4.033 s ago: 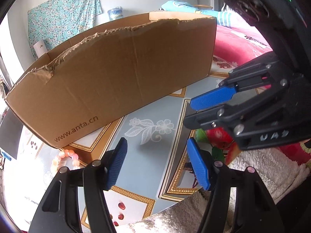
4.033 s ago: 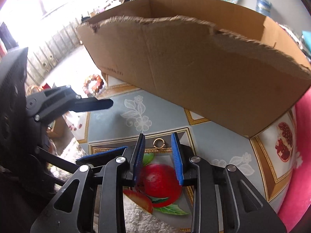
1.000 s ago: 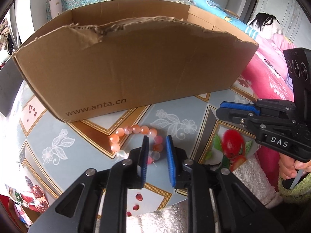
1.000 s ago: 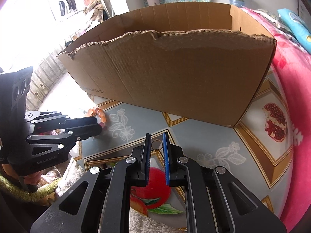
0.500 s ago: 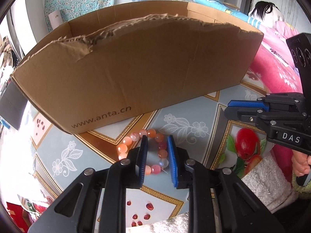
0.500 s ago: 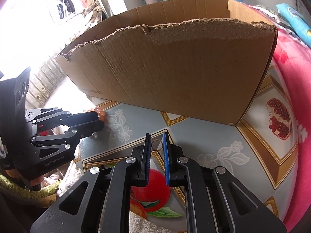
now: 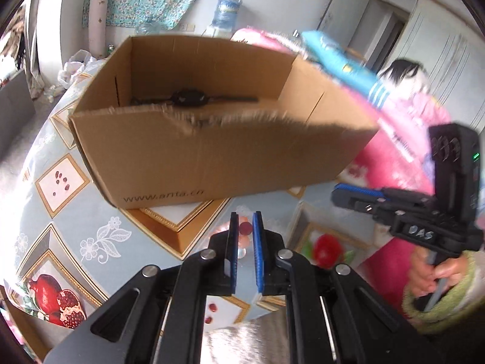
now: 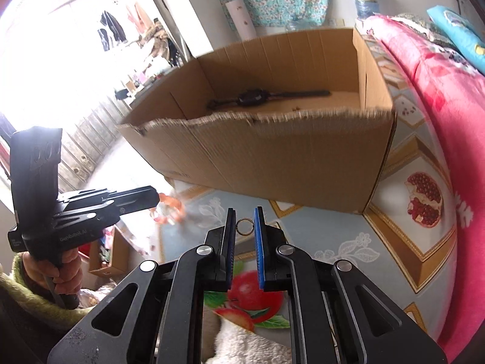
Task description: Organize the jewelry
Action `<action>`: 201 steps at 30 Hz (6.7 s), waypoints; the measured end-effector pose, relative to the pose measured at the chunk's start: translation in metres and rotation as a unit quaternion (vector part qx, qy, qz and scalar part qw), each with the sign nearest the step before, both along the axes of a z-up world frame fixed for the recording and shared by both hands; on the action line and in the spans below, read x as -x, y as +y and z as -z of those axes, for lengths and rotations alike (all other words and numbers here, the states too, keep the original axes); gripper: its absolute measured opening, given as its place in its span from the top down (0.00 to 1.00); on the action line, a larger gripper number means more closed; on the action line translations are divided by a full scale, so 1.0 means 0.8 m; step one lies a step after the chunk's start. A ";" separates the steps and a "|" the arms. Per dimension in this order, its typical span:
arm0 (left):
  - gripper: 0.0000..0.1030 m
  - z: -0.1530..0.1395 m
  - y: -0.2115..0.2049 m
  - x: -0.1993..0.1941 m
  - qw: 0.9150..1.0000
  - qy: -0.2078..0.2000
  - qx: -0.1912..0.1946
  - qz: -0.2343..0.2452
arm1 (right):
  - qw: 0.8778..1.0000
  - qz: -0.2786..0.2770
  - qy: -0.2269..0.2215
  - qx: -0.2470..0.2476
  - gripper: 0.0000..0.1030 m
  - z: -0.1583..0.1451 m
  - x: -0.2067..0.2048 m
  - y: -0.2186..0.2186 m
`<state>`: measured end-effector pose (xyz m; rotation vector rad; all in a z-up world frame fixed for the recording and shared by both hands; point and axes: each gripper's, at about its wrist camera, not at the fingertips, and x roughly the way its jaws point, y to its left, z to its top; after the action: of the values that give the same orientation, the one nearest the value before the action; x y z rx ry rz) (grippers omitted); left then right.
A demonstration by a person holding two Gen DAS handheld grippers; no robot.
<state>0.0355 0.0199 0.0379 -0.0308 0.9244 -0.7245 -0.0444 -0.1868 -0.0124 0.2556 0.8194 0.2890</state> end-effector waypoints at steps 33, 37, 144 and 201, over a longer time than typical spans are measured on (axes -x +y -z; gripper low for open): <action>0.92 -0.037 -0.066 -0.180 0.986 0.148 -0.029 0.069 | 0.999 -0.026 -0.022 0.021 0.90 -0.094 -0.156 -0.071; 0.91 -0.016 -0.085 -0.194 0.978 0.178 -0.074 0.084 | 0.999 -0.029 -0.021 0.018 0.90 -0.094 -0.164 -0.075; 0.05 -0.090 0.037 0.089 0.972 -0.094 -0.093 -0.193 | 0.983 0.138 0.016 0.116 0.08 -0.065 0.122 0.043; 0.05 -0.033 -0.027 0.052 0.974 0.026 -0.180 -0.136 | 0.968 0.198 0.100 0.120 0.08 -0.026 0.075 0.017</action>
<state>-0.0063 -0.0019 0.0643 0.1421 1.0658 -0.2962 -0.1045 -0.1736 0.0084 0.2161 0.9713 -0.2147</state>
